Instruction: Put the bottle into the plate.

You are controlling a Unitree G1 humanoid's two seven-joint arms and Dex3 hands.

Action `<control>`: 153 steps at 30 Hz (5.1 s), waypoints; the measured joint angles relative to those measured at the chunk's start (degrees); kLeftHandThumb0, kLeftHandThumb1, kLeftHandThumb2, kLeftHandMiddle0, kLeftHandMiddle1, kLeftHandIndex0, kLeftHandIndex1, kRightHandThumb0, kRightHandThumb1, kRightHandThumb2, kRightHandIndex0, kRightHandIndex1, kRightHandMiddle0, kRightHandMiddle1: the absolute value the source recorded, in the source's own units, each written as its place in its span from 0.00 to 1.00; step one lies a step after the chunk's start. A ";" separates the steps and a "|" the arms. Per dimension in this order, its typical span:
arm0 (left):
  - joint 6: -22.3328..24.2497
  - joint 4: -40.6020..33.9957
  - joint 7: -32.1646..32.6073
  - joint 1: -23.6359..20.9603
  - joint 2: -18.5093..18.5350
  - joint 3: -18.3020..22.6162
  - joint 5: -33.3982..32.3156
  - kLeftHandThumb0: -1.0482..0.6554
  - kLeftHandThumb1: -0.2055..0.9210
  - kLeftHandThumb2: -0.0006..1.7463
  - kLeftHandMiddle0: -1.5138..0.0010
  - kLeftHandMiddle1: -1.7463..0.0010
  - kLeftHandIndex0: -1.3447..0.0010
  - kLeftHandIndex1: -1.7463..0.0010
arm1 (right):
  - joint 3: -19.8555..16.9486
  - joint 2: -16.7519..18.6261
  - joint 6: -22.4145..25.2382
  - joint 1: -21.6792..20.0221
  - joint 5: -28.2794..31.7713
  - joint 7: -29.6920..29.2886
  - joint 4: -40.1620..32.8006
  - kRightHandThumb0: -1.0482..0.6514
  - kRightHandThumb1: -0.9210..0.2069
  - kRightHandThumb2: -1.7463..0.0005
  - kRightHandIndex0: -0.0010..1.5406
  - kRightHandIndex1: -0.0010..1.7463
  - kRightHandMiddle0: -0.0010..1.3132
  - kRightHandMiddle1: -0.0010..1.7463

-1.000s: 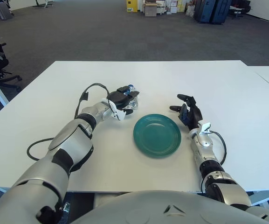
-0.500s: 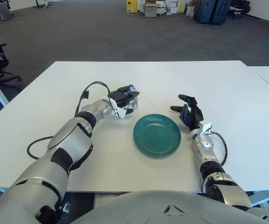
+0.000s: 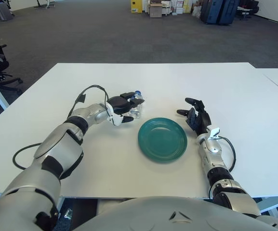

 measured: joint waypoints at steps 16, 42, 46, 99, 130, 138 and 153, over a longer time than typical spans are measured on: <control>-1.55 -12.71 -3.18 5.40 5.60 0.89 -0.69 0.01 1.00 0.62 0.87 0.99 1.00 0.86 | -0.60 -0.21 0.07 0.01 0.36 1.67 0.03 0.16 0.00 0.51 0.37 0.46 0.01 0.61; -0.39 -24.85 -1.78 15.54 10.44 6.37 -0.68 0.00 1.00 0.65 0.84 0.99 1.00 0.83 | -1.20 -0.27 -0.10 -0.01 0.39 2.64 0.36 0.16 0.00 0.52 0.36 0.48 0.01 0.61; 0.17 -24.89 -0.76 16.18 10.43 6.88 -0.44 0.00 1.00 0.65 0.84 0.99 1.00 0.82 | -1.21 -0.29 -0.16 -0.01 0.39 2.79 0.39 0.16 0.00 0.51 0.37 0.48 0.01 0.61; 20.31 -43.94 -12.30 18.71 7.89 10.09 1.99 0.00 1.00 0.59 0.93 0.99 1.00 0.85 | -1.44 -0.61 -1.95 -0.02 0.38 5.60 0.70 0.16 0.00 0.52 0.37 0.47 0.00 0.60; 24.83 -47.99 -13.69 12.32 3.54 13.60 4.14 0.00 1.00 0.57 0.93 1.00 1.00 0.80 | -1.43 -0.90 -3.39 -0.37 0.36 5.79 1.64 0.18 0.00 0.54 0.38 0.48 0.00 0.58; 33.73 -38.08 -9.21 9.78 -3.72 12.82 7.31 0.01 1.00 0.46 0.84 0.96 1.00 0.76 | -1.50 -1.04 -3.72 -0.48 0.37 5.97 1.89 0.17 0.00 0.53 0.38 0.48 0.00 0.58; 60.28 -8.95 8.98 4.42 -22.12 15.43 4.07 0.00 1.00 0.42 0.80 0.96 1.00 0.82 | -1.94 -1.01 -4.24 -0.83 0.39 6.13 2.12 0.17 0.00 0.53 0.36 0.50 0.00 0.60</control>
